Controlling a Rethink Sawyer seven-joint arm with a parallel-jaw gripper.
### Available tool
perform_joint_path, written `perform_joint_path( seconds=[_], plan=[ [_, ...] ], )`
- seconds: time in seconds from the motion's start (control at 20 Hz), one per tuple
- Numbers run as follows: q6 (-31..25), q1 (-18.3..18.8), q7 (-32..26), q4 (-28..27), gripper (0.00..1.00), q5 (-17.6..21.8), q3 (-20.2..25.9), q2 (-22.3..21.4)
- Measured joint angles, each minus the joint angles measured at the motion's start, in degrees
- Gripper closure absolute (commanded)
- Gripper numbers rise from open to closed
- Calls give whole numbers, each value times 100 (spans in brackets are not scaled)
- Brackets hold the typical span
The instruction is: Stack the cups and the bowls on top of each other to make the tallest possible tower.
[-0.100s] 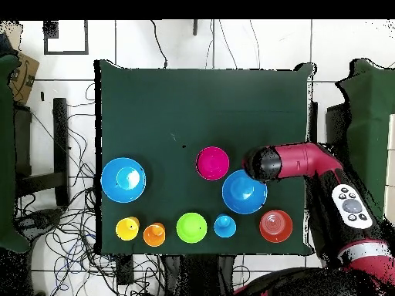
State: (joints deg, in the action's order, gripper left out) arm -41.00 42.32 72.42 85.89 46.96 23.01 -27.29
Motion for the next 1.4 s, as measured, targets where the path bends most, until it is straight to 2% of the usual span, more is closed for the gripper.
perform_joint_path(
  seconds=[0.05, 0.9, 1.15, 1.4],
  plan=[
    [9, -6, 0, 0, 100, 0, 4, 0],
    [9, -8, 0, -41, 100, 1, 17, -93],
    [9, 56, 0, 118, 100, -42, 125, -354],
    [9, 173, 0, 412, 100, -192, 307, -836]
  ],
)
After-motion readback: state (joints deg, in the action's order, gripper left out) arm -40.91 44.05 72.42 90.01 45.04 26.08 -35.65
